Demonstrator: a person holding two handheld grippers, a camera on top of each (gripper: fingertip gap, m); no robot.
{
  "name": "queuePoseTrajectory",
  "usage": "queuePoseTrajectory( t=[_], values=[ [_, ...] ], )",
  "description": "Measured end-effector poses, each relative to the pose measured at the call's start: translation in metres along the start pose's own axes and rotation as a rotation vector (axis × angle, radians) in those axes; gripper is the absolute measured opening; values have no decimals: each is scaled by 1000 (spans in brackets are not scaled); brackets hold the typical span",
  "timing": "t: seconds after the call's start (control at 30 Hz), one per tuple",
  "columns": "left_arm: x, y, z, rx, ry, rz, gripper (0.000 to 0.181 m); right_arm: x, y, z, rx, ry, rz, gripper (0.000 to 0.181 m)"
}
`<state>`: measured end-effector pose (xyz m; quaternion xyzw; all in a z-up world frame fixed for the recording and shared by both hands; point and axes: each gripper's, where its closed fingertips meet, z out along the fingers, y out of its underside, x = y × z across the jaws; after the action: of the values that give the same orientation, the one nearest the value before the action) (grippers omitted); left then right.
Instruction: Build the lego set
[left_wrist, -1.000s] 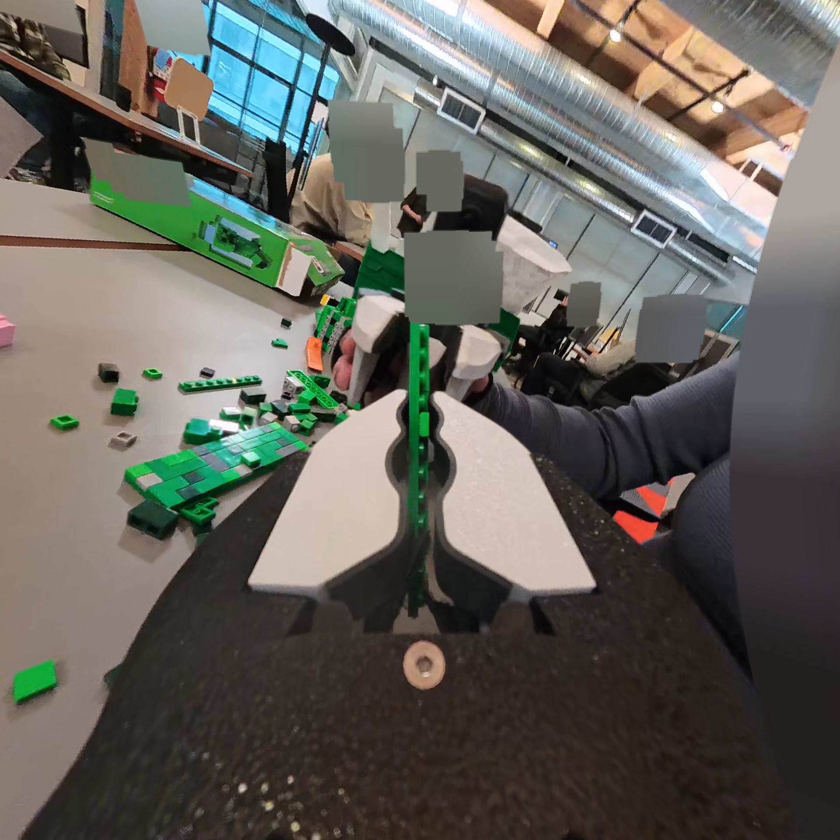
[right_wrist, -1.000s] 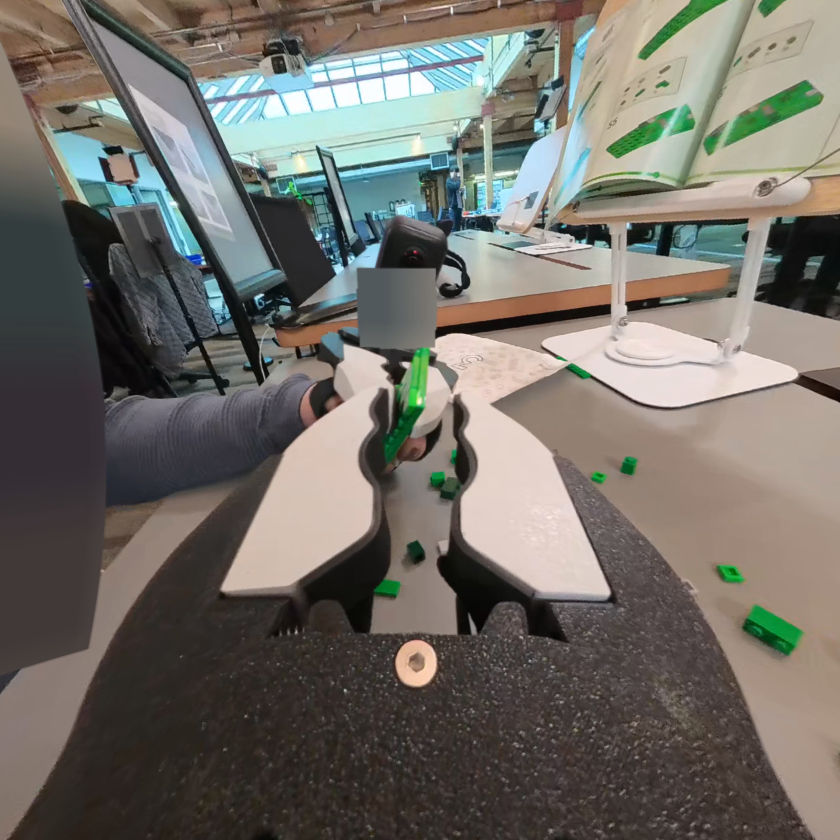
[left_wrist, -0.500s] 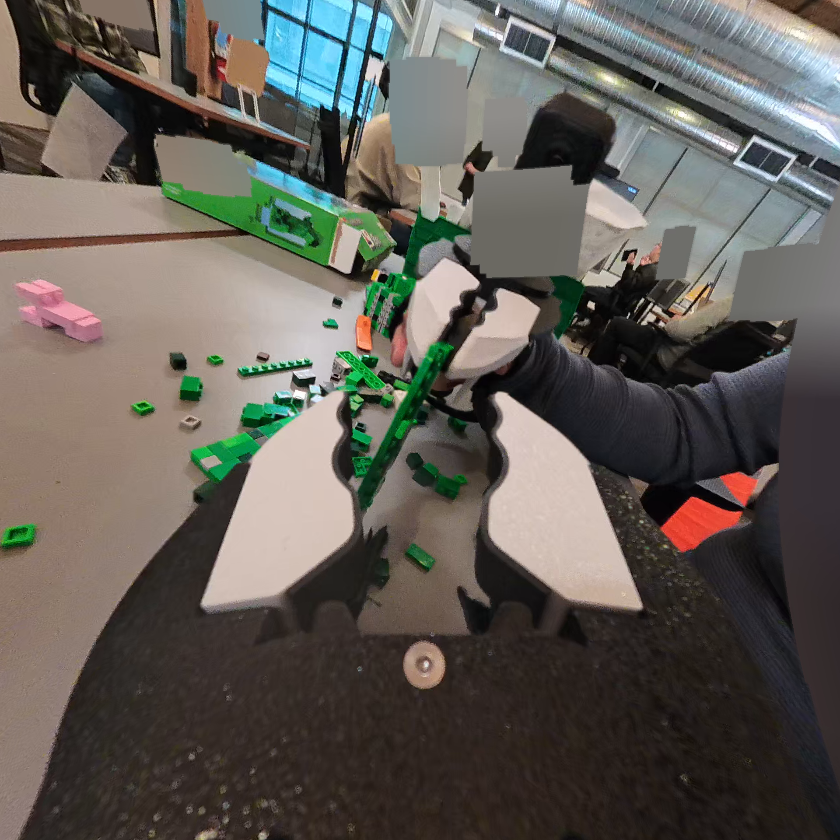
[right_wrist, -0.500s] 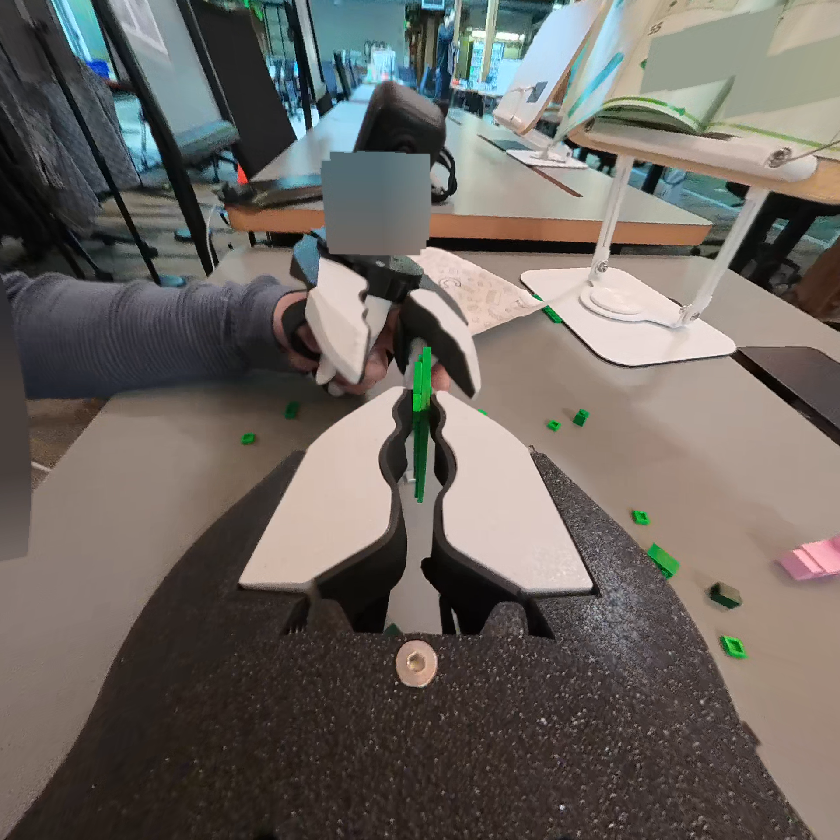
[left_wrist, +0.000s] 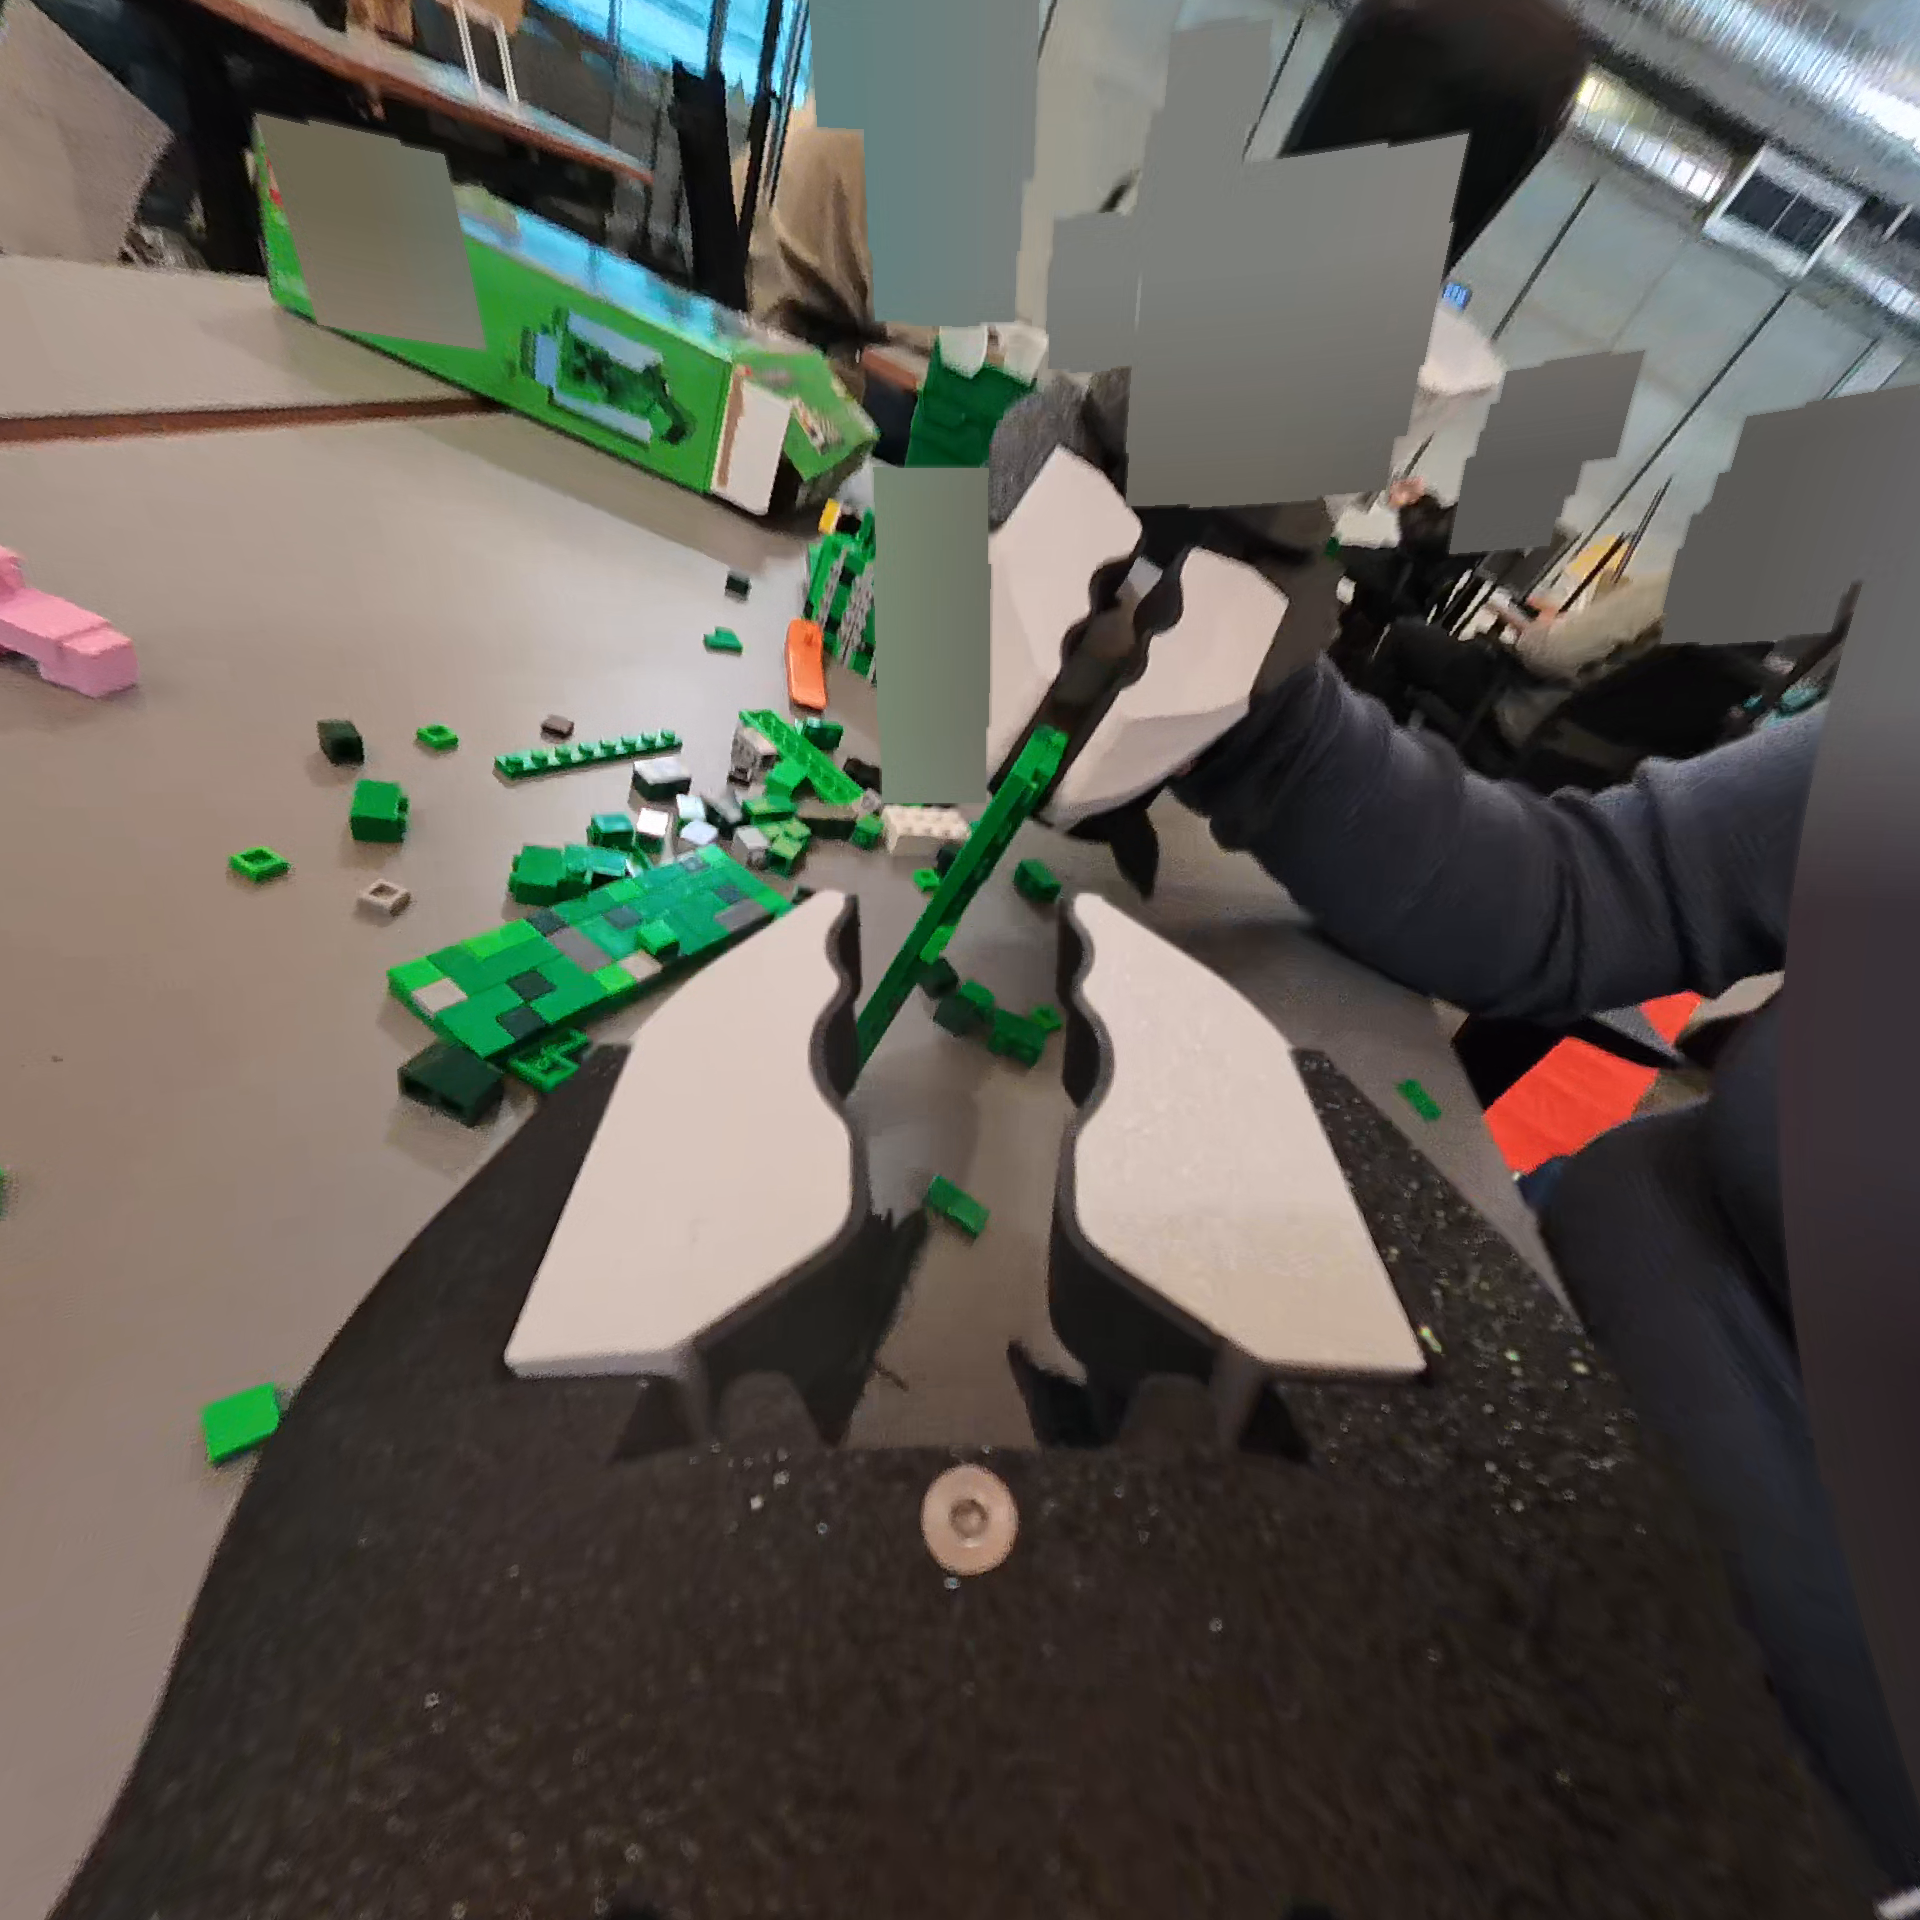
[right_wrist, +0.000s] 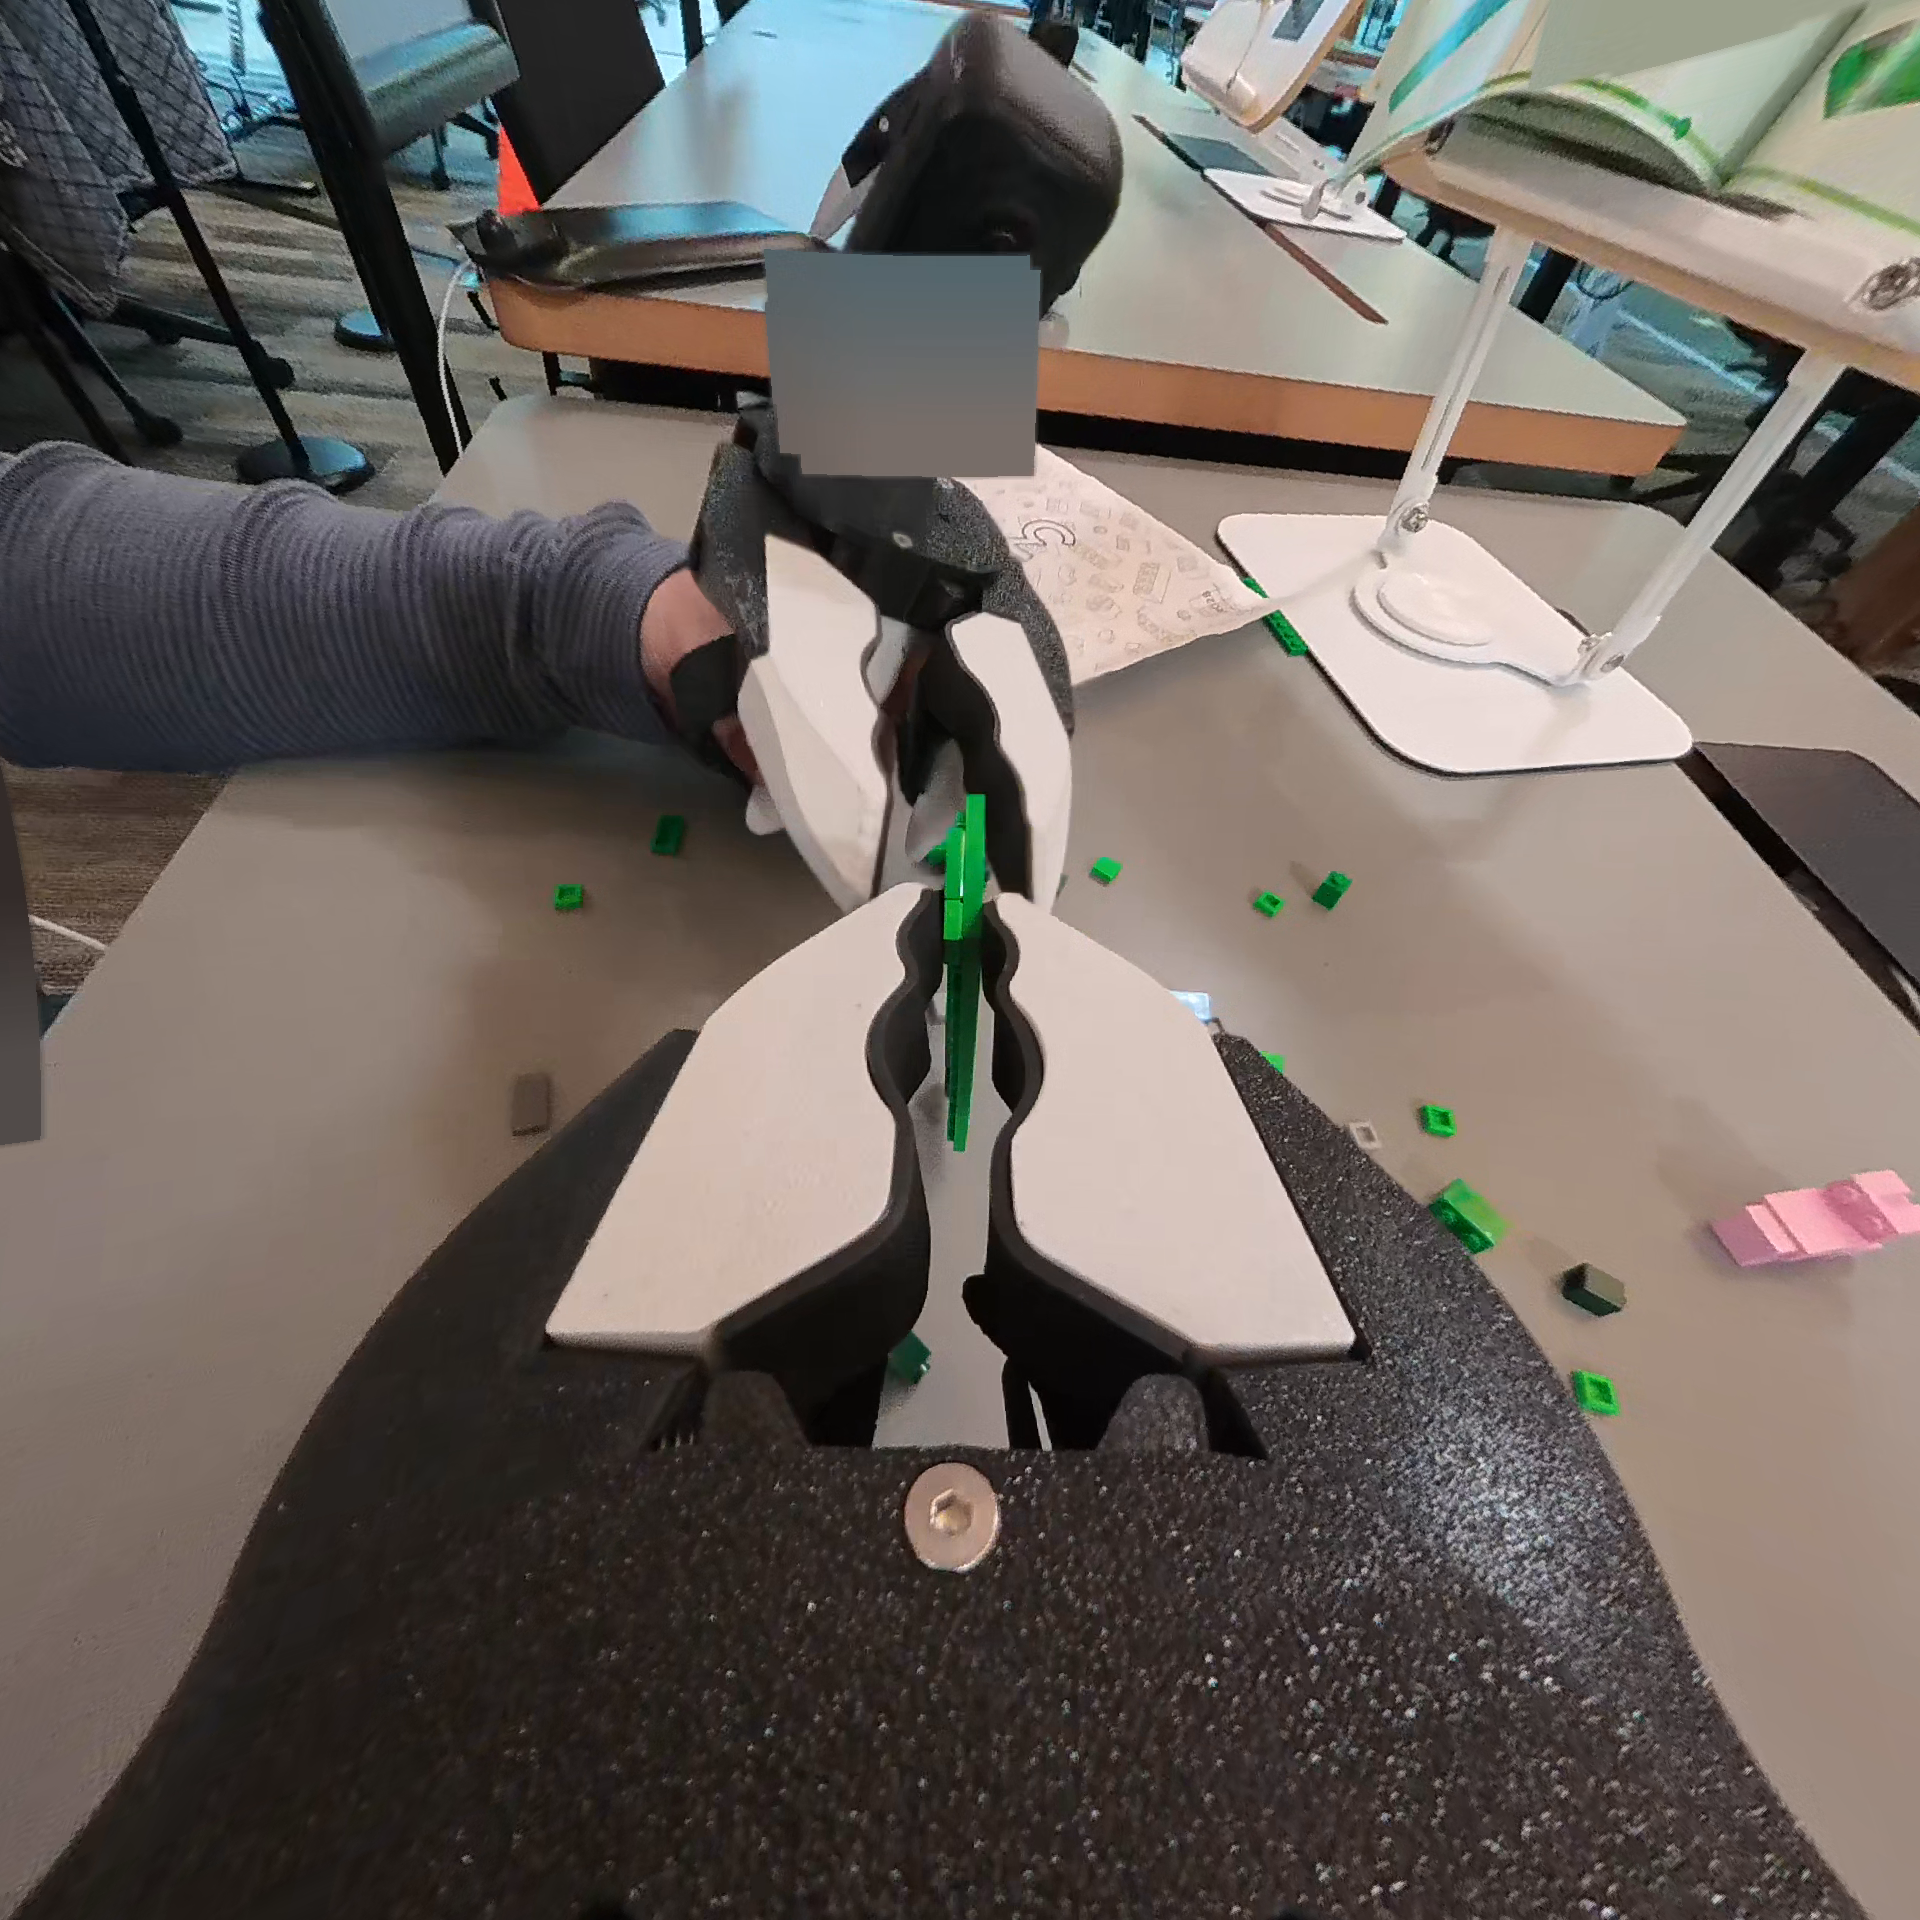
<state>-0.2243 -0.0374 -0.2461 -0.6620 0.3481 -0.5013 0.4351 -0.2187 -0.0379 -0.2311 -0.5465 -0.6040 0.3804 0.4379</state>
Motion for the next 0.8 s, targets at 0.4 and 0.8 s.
queuePoseTrajectory(
  t=[0.4, 0.8],
  values=[
    [-6, 26, 12, -187, -77, -5, 29, 3, 8, 5, 25, -13, 38, 7],
    [14, 14, 19, -107, -2, 113, 23, -10, -13, 1, 161, -102, 53, 6]
  ],
)
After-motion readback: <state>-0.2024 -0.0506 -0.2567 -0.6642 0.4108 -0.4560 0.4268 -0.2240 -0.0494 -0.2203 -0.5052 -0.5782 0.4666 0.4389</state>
